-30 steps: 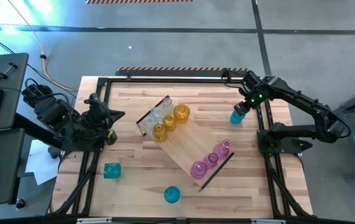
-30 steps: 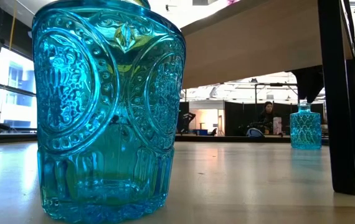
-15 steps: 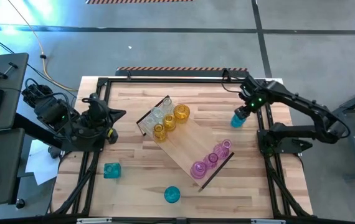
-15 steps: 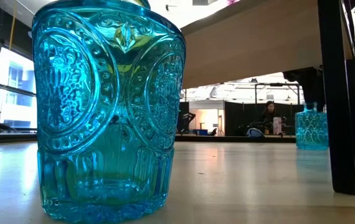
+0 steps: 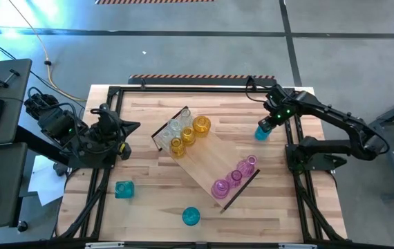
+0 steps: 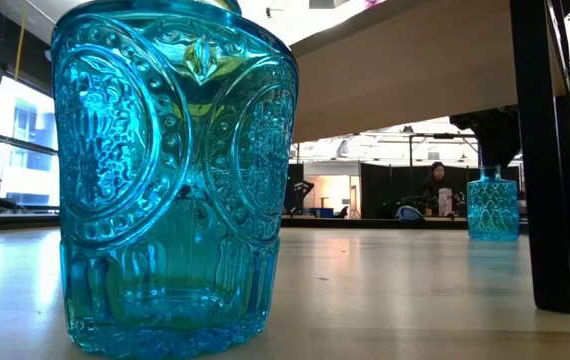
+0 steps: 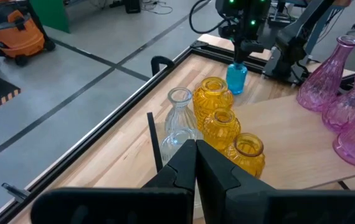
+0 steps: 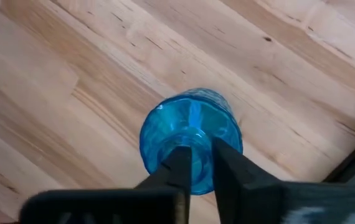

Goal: Sort vases onto shelf
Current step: Put the top blue flower vase on the shelf

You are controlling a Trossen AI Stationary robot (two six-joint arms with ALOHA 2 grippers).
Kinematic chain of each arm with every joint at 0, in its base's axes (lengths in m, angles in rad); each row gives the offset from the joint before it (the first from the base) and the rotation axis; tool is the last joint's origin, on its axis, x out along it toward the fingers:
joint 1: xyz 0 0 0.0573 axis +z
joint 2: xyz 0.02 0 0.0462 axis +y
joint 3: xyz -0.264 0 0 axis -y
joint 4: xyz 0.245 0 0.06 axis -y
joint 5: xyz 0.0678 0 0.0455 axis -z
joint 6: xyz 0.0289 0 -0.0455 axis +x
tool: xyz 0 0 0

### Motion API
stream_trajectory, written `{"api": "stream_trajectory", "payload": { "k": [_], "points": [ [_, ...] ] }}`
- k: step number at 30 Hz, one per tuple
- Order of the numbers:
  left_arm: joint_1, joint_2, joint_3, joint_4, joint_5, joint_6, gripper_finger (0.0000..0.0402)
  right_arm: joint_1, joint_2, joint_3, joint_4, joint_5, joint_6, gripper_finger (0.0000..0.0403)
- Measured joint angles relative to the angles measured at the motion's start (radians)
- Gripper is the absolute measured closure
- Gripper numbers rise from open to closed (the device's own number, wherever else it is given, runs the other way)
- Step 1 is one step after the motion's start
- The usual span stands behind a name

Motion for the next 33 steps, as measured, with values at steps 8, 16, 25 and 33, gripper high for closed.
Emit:
{"api": "stream_trajectory", "payload": {
  "k": [8, 16, 25, 33],
  "points": [
    [0.000, 0.000, 0.000, 0.000, 0.020, -0.001, 0.0401, 0.009, 0.003, 0.014, 0.004, 0.003, 0.016, 0.0389],
    [0.000, 0.000, 0.000, 0.000, 0.021, 0.000, 0.0401, 0.104, 0.006, 0.175, -0.019, -0.011, 0.064, 0.0399],
    [0.000, 0.000, 0.000, -0.001, 0.021, 0.000, 0.0401, 0.287, 0.008, 0.462, -0.158, -0.007, 0.192, 0.0401],
    [0.000, 0.000, 0.000, -0.001, 0.018, 0.063, 0.0401, 0.471, 0.108, 0.826, -0.292, 0.053, 0.287, 0.0402]
  ]
}}
